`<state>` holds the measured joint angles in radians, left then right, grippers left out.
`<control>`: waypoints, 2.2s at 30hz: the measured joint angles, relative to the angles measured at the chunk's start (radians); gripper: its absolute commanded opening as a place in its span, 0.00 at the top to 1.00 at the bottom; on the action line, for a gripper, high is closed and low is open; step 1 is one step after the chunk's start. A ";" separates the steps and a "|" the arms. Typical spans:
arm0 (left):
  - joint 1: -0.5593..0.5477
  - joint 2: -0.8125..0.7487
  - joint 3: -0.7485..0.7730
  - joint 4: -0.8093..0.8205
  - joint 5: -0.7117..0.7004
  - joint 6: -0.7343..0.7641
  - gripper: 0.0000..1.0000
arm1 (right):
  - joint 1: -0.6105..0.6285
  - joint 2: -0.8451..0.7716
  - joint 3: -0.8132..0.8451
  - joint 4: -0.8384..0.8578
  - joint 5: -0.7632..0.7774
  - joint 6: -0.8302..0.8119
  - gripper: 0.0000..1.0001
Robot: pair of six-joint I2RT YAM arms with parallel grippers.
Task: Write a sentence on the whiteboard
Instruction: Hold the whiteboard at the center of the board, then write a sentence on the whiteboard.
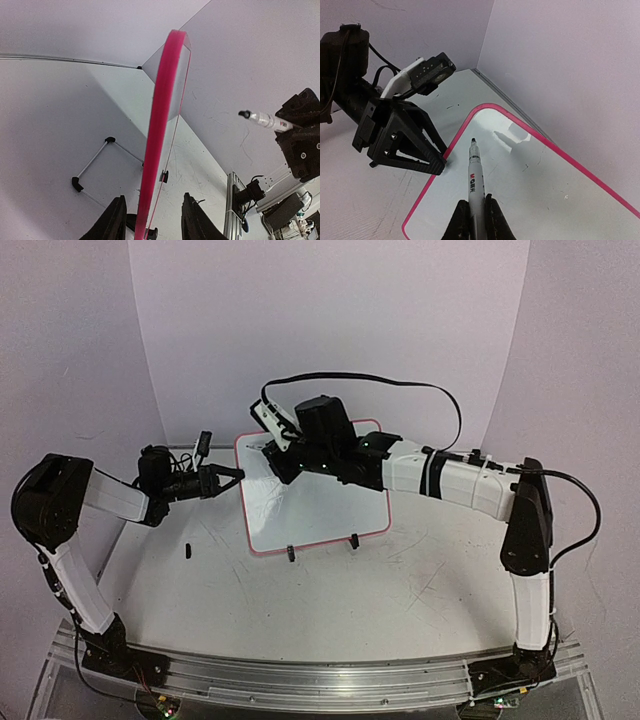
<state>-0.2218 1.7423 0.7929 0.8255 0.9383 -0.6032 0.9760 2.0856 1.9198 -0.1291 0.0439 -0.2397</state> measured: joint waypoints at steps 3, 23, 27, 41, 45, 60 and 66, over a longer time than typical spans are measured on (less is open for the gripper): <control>0.000 0.015 0.005 0.016 0.014 0.001 0.76 | 0.000 0.012 0.019 0.000 0.017 -0.005 1.00; 0.000 0.063 0.033 0.073 0.039 0.082 1.00 | 0.000 0.059 0.071 -0.014 0.023 -0.016 1.00; 0.000 0.063 0.033 0.073 0.045 0.094 1.00 | 0.000 0.072 0.088 -0.014 0.023 -0.014 1.00; 0.001 0.063 0.033 0.073 0.053 0.106 1.00 | 0.000 0.091 0.117 -0.015 0.047 -0.013 1.00; 0.001 0.063 0.033 0.073 0.053 0.106 1.00 | 0.000 0.092 0.117 -0.015 0.049 -0.013 1.00; 0.002 0.063 0.033 0.073 0.054 0.106 1.00 | 0.000 0.123 0.133 -0.024 0.054 -0.007 1.00; 0.002 0.063 0.033 0.073 0.054 0.106 1.00 | 0.000 0.123 0.133 -0.026 0.054 -0.002 1.00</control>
<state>-0.2199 1.8057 0.8261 0.8982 0.9924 -0.4969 0.9760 2.2086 2.0533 -0.1547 0.0975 -0.2417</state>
